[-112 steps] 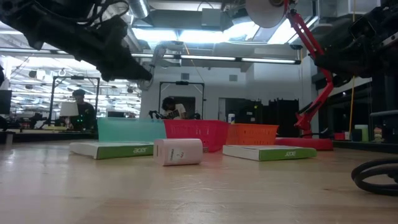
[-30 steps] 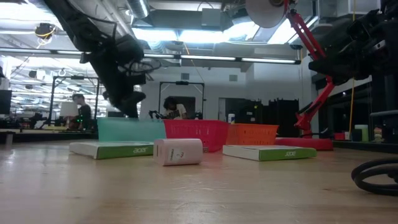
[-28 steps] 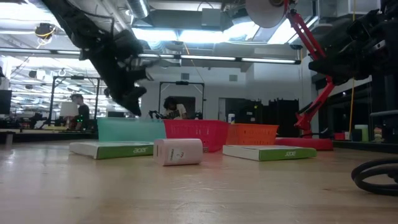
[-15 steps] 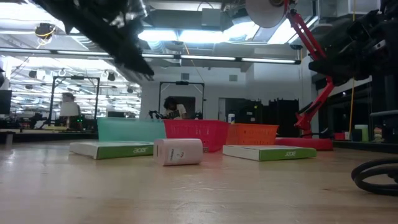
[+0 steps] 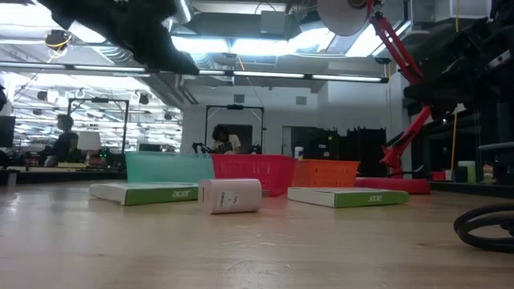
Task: Pick and place items into bin
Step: Put the green charger adapter into orange bin
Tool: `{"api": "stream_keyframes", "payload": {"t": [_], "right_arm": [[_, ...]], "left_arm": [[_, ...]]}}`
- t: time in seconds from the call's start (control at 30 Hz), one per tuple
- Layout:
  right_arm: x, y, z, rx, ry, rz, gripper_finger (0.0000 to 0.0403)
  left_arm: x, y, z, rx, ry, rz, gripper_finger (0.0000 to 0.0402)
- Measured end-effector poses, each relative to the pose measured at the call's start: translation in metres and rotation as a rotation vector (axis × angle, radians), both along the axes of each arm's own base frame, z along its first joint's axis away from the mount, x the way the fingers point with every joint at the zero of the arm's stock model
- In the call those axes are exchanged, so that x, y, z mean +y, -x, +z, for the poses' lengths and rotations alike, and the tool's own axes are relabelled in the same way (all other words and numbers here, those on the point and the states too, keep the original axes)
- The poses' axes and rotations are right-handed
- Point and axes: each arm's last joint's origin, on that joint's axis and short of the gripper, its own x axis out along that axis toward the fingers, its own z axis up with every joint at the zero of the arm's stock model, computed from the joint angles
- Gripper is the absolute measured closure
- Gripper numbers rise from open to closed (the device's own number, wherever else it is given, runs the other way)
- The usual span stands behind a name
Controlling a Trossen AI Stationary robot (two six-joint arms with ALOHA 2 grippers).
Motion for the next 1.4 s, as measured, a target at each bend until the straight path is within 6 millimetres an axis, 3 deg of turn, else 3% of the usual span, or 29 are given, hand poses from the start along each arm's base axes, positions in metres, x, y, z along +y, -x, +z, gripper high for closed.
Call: {"api": "stream_keyframes", "payload": {"t": [0.17,0.63,1.0,1.4], "right_arm": [[0.001,0.0,0.0,0.001,0.001,0.008,0.0402],[0.003,0.0,0.001,-0.011,-0.037,0.08,0.0402],[0.004,0.0,-0.001,0.006,-0.034,0.091,0.0402],[0.004,0.0,0.0,0.002,-0.07,0.09,0.0402]], "left_arm": [[-0.024,-0.001,-0.003,-0.033,-0.02,-0.039,0.04],[-0.063,0.023,-0.059,-0.134,0.061,-0.081,0.04],[-0.075,0.039,-0.081,-0.111,0.115,-0.082,0.04],[-0.077,0.04,-0.081,-0.111,0.124,-0.091,0.0399]]}}
